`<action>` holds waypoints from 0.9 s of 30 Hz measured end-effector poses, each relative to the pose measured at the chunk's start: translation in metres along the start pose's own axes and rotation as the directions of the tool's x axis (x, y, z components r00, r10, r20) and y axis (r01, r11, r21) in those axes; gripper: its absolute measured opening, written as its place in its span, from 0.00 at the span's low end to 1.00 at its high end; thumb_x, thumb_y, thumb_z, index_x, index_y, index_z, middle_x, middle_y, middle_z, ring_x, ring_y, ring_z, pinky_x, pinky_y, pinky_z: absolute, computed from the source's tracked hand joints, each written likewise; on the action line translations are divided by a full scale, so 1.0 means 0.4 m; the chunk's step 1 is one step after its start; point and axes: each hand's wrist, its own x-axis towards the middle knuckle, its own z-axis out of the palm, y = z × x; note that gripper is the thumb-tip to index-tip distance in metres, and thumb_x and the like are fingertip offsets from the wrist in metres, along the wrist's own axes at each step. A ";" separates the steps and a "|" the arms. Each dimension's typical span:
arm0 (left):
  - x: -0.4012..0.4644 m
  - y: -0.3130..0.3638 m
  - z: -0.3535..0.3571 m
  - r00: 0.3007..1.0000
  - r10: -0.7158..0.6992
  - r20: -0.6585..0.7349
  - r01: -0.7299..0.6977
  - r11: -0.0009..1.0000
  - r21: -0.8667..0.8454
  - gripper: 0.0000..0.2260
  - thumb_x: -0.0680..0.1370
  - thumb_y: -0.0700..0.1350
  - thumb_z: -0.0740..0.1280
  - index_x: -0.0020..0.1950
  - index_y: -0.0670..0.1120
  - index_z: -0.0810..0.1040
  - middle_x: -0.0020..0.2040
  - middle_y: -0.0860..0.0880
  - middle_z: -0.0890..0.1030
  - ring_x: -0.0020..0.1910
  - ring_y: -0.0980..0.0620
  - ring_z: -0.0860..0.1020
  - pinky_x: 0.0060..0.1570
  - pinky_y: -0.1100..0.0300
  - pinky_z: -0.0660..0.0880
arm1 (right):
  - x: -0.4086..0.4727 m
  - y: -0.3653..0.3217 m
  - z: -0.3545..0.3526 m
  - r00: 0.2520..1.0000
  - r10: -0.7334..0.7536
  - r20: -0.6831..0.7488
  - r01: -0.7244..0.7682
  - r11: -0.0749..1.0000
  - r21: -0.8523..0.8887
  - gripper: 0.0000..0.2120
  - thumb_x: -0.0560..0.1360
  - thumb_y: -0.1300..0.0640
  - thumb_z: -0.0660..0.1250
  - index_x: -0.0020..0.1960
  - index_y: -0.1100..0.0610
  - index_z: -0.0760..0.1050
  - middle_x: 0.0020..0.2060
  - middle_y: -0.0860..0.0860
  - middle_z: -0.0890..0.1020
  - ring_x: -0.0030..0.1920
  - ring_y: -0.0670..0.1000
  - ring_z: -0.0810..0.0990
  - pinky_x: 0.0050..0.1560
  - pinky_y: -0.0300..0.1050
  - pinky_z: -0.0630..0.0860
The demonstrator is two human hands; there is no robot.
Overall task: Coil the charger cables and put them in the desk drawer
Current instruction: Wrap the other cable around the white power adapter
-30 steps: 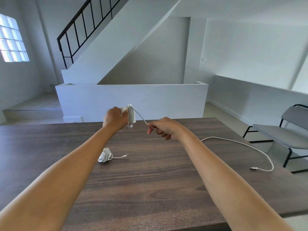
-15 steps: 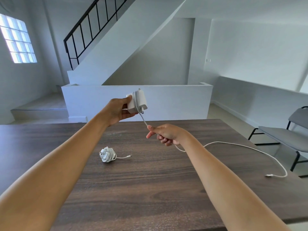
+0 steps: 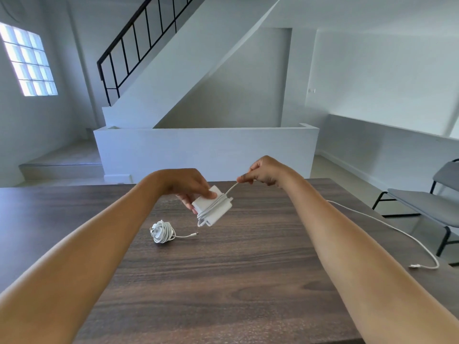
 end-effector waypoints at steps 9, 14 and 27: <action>0.029 0.005 0.046 0.764 0.193 -0.616 0.236 0.804 0.545 0.14 0.79 0.50 0.60 0.44 0.39 0.76 0.47 0.40 0.80 0.49 0.40 0.78 0.47 0.55 0.71 | -0.006 -0.020 0.040 0.994 0.105 -0.027 -0.097 0.973 0.209 0.14 0.75 0.55 0.66 0.32 0.57 0.77 0.24 0.48 0.67 0.22 0.47 0.60 0.23 0.35 0.57; 0.059 -0.008 0.050 0.506 0.003 -0.862 0.134 0.988 0.082 0.19 0.79 0.47 0.58 0.30 0.41 0.67 0.37 0.40 0.77 0.39 0.41 0.76 0.39 0.56 0.69 | -0.022 -0.032 0.057 0.984 0.118 0.131 -0.158 0.920 0.359 0.14 0.79 0.53 0.62 0.37 0.57 0.76 0.24 0.48 0.63 0.18 0.44 0.57 0.20 0.33 0.53; 0.029 0.049 0.001 0.855 -0.196 -0.481 -0.402 0.335 -0.852 0.10 0.81 0.44 0.61 0.58 0.39 0.73 0.47 0.42 0.79 0.40 0.46 0.81 0.32 0.58 0.81 | -0.031 0.038 0.118 0.942 0.092 0.322 -0.203 0.921 0.331 0.19 0.75 0.39 0.64 0.45 0.56 0.79 0.25 0.46 0.64 0.24 0.44 0.59 0.24 0.35 0.56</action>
